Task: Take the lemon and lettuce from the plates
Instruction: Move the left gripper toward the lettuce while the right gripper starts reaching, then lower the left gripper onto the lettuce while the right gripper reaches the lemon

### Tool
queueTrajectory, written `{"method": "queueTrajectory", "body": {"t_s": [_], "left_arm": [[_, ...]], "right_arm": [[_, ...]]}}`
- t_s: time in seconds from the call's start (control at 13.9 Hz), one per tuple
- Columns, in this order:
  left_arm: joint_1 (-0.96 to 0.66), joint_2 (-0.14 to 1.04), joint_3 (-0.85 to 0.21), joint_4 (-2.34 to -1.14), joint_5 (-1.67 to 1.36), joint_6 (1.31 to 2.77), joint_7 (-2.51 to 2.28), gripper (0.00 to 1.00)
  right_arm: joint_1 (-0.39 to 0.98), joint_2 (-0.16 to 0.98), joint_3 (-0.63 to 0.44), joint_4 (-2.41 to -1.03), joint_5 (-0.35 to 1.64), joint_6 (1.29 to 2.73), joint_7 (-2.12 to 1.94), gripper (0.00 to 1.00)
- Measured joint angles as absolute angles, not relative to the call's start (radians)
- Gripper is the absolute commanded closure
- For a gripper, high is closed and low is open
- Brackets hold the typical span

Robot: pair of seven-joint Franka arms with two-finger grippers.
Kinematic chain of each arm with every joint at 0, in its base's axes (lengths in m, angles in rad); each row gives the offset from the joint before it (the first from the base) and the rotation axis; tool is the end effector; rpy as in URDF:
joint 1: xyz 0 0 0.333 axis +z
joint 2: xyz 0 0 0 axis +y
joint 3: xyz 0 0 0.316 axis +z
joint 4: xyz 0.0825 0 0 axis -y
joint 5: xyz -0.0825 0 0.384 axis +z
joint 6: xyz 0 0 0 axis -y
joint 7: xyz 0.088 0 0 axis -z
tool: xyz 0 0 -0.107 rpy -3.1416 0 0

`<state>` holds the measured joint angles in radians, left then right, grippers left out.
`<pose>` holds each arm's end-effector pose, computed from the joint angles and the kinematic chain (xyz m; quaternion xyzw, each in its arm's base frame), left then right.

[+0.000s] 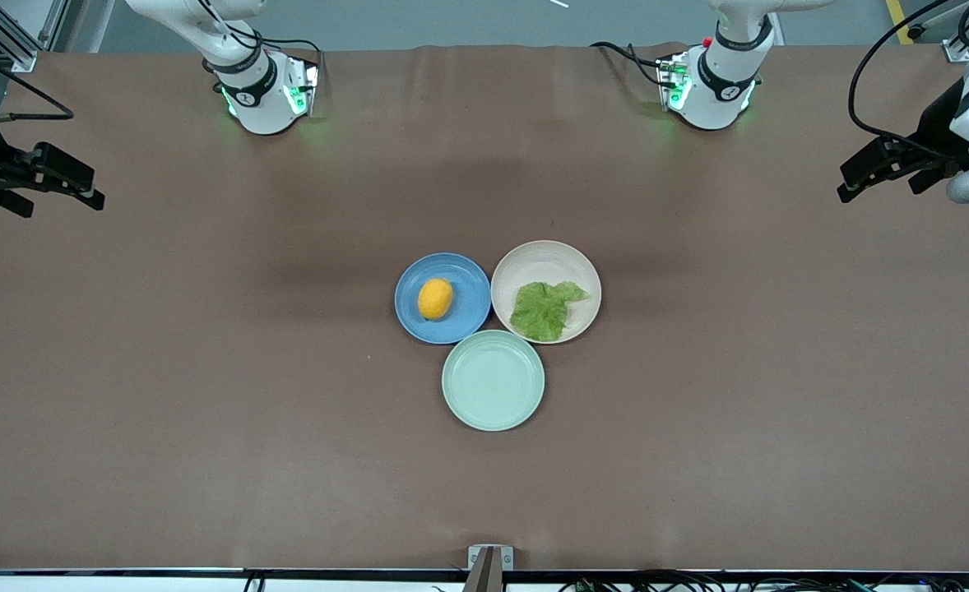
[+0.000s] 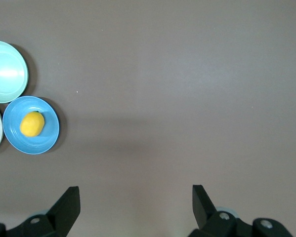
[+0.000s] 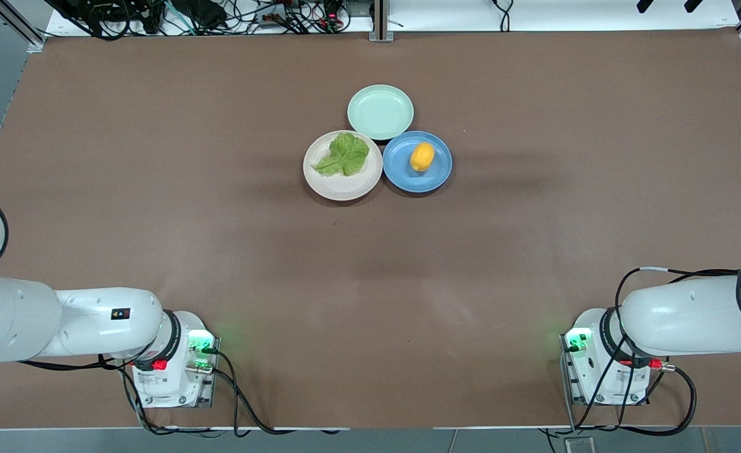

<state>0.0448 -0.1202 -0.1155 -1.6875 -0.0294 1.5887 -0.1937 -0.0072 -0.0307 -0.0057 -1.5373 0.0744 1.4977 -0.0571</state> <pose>0.5165 -0.0434 0.6349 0.9980 0.0619 0.0092 0.0091 0.5378 0.0014 0.6509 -0.9990 -0.0246 0.0031 0.0373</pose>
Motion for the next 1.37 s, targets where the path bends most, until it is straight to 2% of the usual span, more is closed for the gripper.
{"method": "queueTrajectory", "body": {"t_s": [0.51,0.72,1.01,1.15,1.37], "left_arm": [[0.044,-0.111,-0.115,-1.679,-0.029,1.589,-0.193,0.0],[0.03,-0.053,-0.149,-1.676,-0.035,1.597,-0.194,0.0],[-0.033,0.105,-0.278,-1.682,-0.036,1.783,-0.444,0.0],[-0.112,0.191,-0.296,-1.701,-0.031,1.899,-0.588,0.0],[-0.226,0.315,-0.298,-1.773,0.038,2.079,-0.776,0.0]], "right_arm": [[-0.007,-0.031,-0.007,-1.515,0.028,1.488,-0.053,0.0],[-0.007,-0.031,-0.005,-1.515,0.028,1.486,-0.053,0.0],[0.031,-0.028,0.003,-1.515,0.03,1.482,-0.046,0.0],[0.11,-0.012,0.007,-1.516,0.031,1.484,0.028,0.0],[0.299,0.08,0.014,-1.52,0.027,1.55,0.273,0.0]]}}
